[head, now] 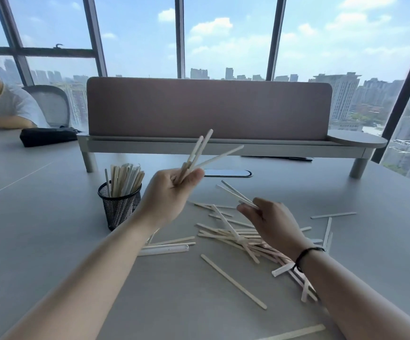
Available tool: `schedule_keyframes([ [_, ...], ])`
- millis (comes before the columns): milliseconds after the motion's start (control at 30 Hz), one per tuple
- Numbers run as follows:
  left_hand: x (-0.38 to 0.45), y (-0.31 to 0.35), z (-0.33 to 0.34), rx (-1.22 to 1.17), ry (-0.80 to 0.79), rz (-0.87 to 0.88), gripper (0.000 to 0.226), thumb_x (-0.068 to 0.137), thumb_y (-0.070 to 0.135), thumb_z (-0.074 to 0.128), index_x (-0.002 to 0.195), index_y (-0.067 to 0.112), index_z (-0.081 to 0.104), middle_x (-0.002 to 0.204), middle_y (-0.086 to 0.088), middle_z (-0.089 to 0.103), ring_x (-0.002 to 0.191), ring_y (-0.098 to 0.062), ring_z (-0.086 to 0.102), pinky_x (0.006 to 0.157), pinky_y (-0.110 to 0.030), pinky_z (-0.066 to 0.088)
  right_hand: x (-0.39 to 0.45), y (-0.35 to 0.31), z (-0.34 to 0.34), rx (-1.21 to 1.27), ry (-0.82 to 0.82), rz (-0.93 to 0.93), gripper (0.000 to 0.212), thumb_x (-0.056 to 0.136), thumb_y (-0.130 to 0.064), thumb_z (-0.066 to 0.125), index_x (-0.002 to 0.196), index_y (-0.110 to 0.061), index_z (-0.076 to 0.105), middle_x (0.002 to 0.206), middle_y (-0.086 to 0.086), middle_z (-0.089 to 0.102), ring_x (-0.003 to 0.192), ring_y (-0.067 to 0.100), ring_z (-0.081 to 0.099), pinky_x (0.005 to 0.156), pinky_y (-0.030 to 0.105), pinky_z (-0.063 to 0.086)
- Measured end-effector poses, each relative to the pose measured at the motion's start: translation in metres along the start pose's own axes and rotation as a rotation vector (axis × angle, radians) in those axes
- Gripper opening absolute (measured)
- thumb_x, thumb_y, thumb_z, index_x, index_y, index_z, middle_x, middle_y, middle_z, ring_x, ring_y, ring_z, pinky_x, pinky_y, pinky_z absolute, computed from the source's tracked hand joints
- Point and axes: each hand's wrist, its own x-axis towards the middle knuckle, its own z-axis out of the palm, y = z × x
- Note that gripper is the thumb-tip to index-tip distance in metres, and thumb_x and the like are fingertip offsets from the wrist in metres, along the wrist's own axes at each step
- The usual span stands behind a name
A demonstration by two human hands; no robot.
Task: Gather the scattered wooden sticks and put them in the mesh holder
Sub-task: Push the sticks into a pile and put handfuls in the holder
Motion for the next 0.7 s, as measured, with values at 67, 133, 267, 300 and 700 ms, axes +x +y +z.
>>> schedule_keyframes([
  [67,0.003,0.001,0.002,-0.191,0.032,-0.097,0.061,0.088,0.06,0.058,0.052,0.021,0.028,0.047,0.006,0.025,0.041,-0.013,0.019,0.048,-0.025,0.018,0.004,-0.008,-0.006,0.075,0.028,0.039,0.06,0.089,-0.061,0.056,0.061,-0.014,0.03,0.049,-0.003,0.028,0.05,0.019,0.025,0.048,0.035,0.026],
  [133,0.002,0.004,0.005,-0.361,0.056,-0.177,0.06,0.091,0.055,0.06,0.047,0.026,0.031,0.044,0.009,0.025,0.037,-0.011,0.019,0.044,-0.02,0.02,0.009,-0.022,-0.013,0.202,0.06,0.085,0.057,0.09,-0.052,0.061,0.059,-0.017,0.029,0.048,-0.007,0.026,0.048,0.013,0.023,0.047,0.03,0.023],
  [267,-0.005,0.002,0.01,-0.537,0.121,-0.281,0.054,0.083,0.057,0.059,0.05,0.028,0.026,0.046,0.008,0.019,0.038,-0.011,0.014,0.041,-0.017,0.016,0.021,-0.055,-0.021,0.656,0.091,0.216,0.057,0.094,-0.045,0.061,0.055,-0.023,0.025,0.05,-0.003,0.023,0.046,0.014,0.019,0.047,0.027,0.018],
  [300,-0.007,0.001,0.012,-0.562,0.136,-0.298,0.054,0.081,0.058,0.059,0.054,0.026,0.025,0.046,0.007,0.019,0.039,-0.01,0.014,0.042,-0.017,0.015,0.023,-0.065,-0.022,0.82,0.087,0.263,0.059,0.096,-0.045,0.059,0.051,-0.023,0.026,0.049,-0.001,0.023,0.043,0.015,0.019,0.046,0.026,0.018],
  [700,-0.034,-0.01,0.028,-0.548,0.163,-0.365,0.055,0.091,0.04,0.064,0.049,0.021,0.033,0.041,0.003,0.027,0.036,-0.013,0.022,0.041,-0.019,0.021,0.005,-0.112,0.021,1.214,-0.134,0.399,0.06,0.098,-0.032,0.059,0.044,-0.026,0.033,0.045,-0.003,0.024,0.04,0.015,0.022,0.044,0.027,0.021],
])
